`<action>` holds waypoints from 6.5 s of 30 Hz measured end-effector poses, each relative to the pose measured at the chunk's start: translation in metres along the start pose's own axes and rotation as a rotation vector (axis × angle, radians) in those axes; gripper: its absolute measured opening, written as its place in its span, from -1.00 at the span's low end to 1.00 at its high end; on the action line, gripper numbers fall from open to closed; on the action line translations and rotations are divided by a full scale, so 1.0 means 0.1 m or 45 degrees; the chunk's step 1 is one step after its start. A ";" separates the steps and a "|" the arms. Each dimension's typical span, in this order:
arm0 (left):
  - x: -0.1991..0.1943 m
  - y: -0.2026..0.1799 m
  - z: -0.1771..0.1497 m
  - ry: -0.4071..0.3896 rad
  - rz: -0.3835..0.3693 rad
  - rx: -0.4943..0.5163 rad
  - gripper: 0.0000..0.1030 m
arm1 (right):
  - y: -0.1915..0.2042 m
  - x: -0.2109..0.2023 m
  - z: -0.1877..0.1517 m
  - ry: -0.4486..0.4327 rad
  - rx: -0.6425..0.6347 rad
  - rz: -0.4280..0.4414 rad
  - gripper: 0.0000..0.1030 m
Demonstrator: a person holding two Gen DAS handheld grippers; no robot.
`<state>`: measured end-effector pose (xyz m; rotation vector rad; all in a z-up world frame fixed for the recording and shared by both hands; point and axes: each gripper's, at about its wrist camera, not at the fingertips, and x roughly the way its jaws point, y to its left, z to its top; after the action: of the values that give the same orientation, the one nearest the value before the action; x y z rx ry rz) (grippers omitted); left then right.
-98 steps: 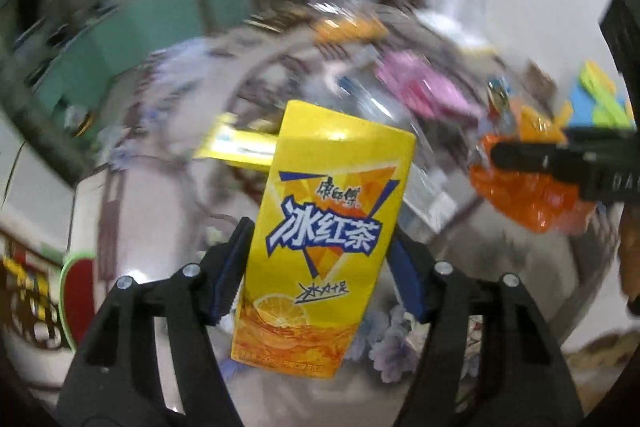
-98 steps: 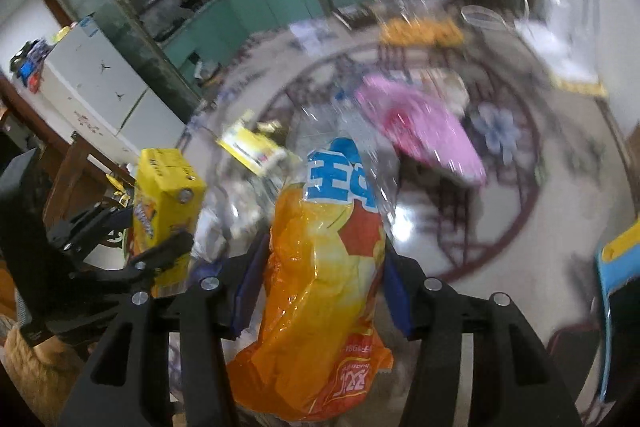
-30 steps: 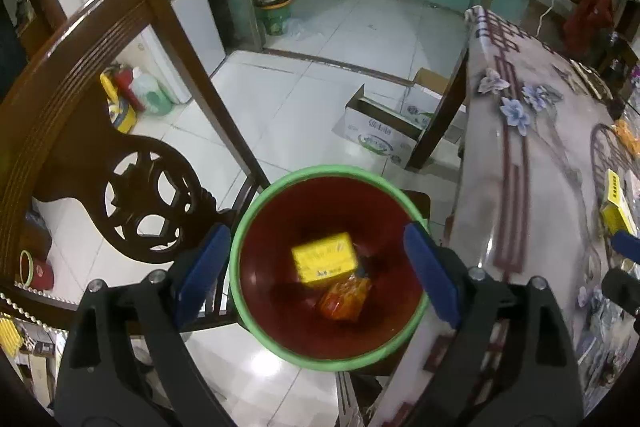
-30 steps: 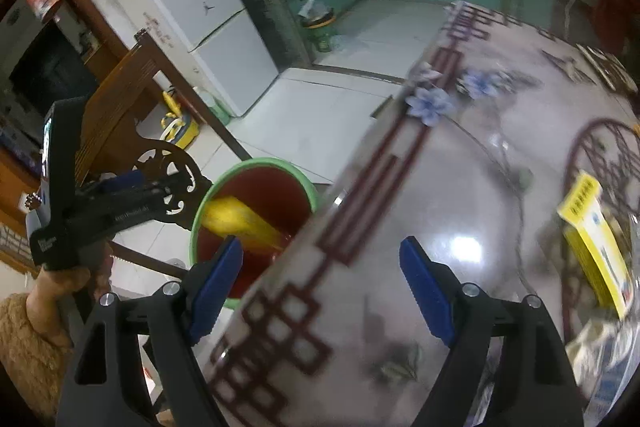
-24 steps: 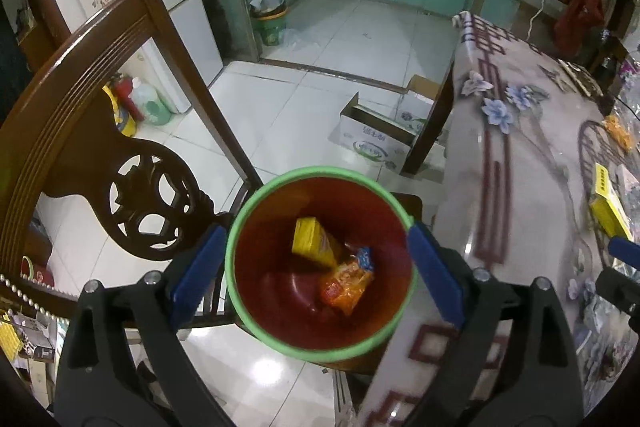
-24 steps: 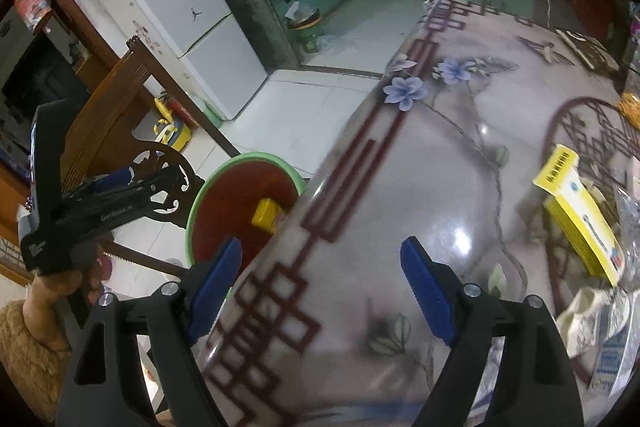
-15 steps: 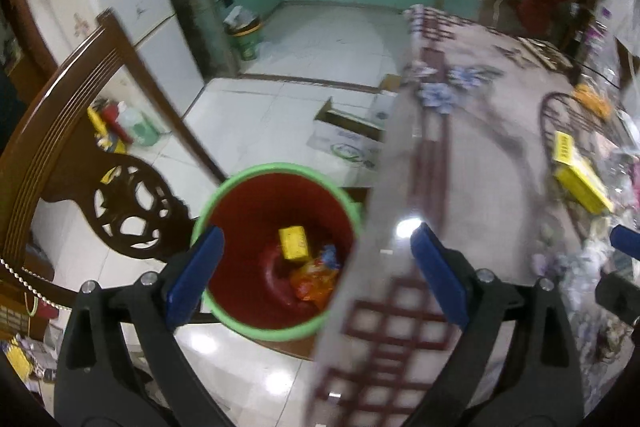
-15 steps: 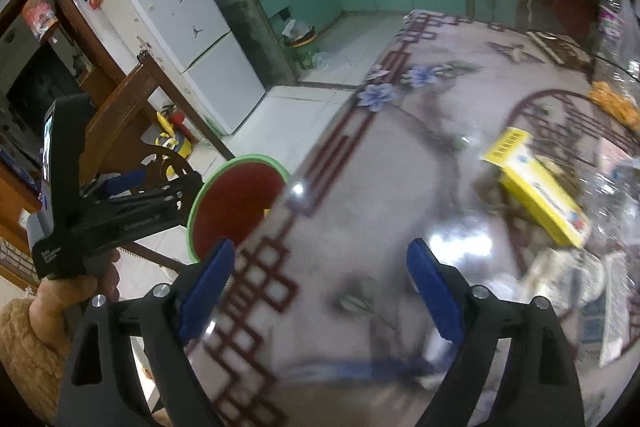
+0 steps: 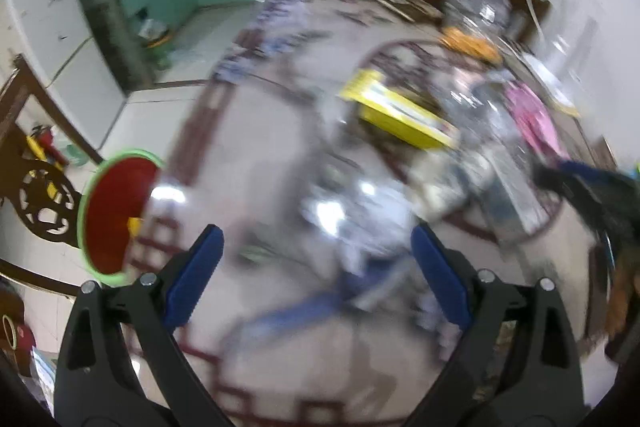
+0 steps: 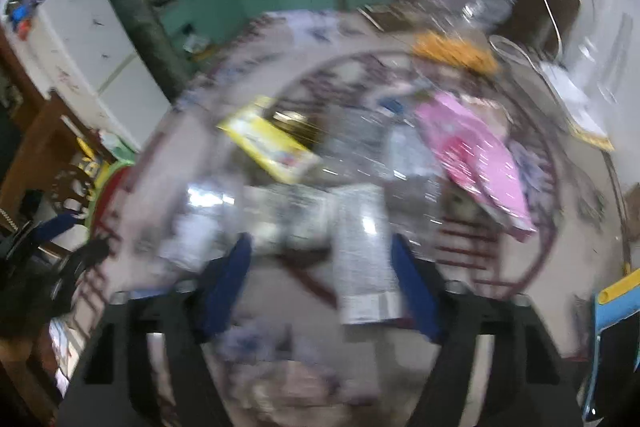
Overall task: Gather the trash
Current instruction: 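Grasp the crumpled paper with the left tool while the right tool grasps the white milk carton, then carry both items over the red bucket and open both tools to drop them, then grasp the white crumpled wrapper with the left tool while the right tool grasps the pink snack bag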
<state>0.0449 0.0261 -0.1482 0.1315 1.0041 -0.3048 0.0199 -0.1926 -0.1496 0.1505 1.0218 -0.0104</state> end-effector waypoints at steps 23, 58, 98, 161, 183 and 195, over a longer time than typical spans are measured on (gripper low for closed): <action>0.42 -1.44 -0.59 0.325 -0.337 0.328 0.80 | -0.65 0.27 -0.18 0.126 0.068 0.130 -0.31; -0.83 -0.15 0.42 -0.286 0.065 -0.037 -0.13 | 0.03 -0.64 0.31 -0.214 -0.075 0.283 -0.30; -0.30 2.62 0.35 -0.140 0.208 -0.337 -0.12 | 2.38 0.34 0.63 -0.021 -0.218 0.395 -0.30; -0.01 1.72 0.39 -0.073 0.004 -0.274 0.80 | 0.85 0.31 0.36 -0.033 0.131 0.064 0.55; 0.08 0.03 0.06 0.059 -0.023 -0.114 0.81 | -1.23 0.78 0.57 0.120 -0.033 -0.181 -0.15; 0.72 -0.27 0.09 0.176 -0.057 -0.032 0.80 | -1.12 0.21 0.46 -0.044 0.106 0.110 -0.59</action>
<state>0.0803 -0.0157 -0.2035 0.1084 1.1487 -0.3267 0.0610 -0.3076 -0.1579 0.2698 0.9803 0.0228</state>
